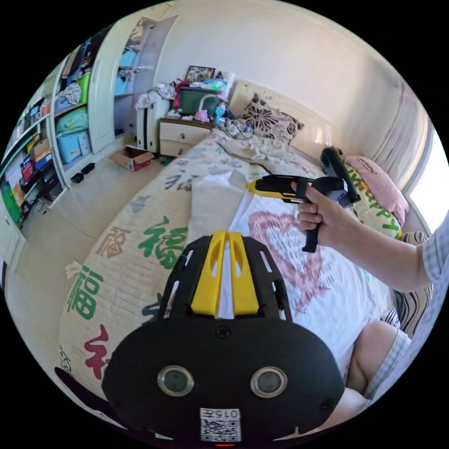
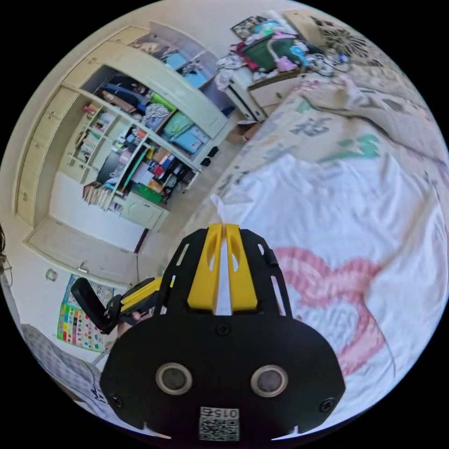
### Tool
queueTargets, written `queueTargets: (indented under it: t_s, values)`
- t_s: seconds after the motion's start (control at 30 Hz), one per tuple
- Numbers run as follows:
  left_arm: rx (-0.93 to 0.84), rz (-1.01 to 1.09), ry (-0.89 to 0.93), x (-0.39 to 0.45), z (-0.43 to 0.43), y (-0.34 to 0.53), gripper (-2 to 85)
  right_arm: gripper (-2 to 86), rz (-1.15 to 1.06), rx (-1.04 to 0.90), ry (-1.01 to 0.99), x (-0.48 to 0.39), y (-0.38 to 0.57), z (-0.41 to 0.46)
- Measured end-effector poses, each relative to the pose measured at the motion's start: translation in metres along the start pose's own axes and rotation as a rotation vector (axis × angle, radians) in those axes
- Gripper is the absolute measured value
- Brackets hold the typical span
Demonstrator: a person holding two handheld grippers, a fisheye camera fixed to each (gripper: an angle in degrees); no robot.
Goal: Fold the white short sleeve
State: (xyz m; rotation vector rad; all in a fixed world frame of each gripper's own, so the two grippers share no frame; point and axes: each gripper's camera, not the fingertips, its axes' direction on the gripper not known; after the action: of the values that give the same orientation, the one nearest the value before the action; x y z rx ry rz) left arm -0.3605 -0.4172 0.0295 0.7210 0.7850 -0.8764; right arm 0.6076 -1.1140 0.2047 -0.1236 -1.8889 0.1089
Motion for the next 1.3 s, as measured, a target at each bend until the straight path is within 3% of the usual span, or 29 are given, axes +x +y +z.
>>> queueTargets:
  t_s: [0.1, 0.33, 0.53, 0.63, 0.73, 0.87, 0.97, 1.1, 1.17, 1.3]
  values:
    - [-0.134, 0.026, 0.003, 0.022, 0.020, 0.014, 2.5, 3.5, 0.074, -0.078, 0.117, 0.037, 0.033, -0.008]
    - [-0.034, 0.045, -0.015, 0.044, 0.001, 0.003, 5.5, 7.4, -0.049, 0.060, 0.243, 0.037, 0.023, -0.035]
    - [-0.254, 0.023, -0.091, 0.040, 0.052, -0.007, 5.3, 1.9, -0.172, -0.140, 0.468, 0.052, 0.013, 0.023]
    - [-0.268, 0.039, -0.052, 0.040, 0.049, -0.010, 5.3, 2.3, -0.149, -0.132, 0.409, 0.071, 0.013, 0.002]
    - [-0.127, 0.062, 0.017, 0.033, 0.032, -0.034, 6.6, 4.4, -0.213, -0.031, 0.342, 0.104, 0.007, -0.048]
    - [-0.092, 0.096, 0.080, 0.020, 0.059, -0.108, 12.3, 8.7, -0.240, -0.059, 0.453, 0.170, -0.029, -0.091]
    - [-0.144, 0.076, 0.148, 0.013, 0.098, -0.159, 13.3, 10.2, -0.155, -0.178, 0.458, 0.220, -0.055, -0.092]
    - [-0.332, 0.149, 0.033, 0.026, 0.148, -0.194, 13.3, 12.7, -0.051, -0.227, 0.419, 0.260, -0.069, -0.086]
    - [-0.424, 0.152, -0.008, 0.032, 0.170, -0.195, 11.9, 11.1, -0.038, -0.278, 0.467, 0.276, -0.069, -0.077]
    - [-0.442, 0.150, 0.005, 0.038, 0.176, -0.187, 4.1, 5.1, -0.124, -0.325, 0.546, 0.285, -0.060, -0.075]
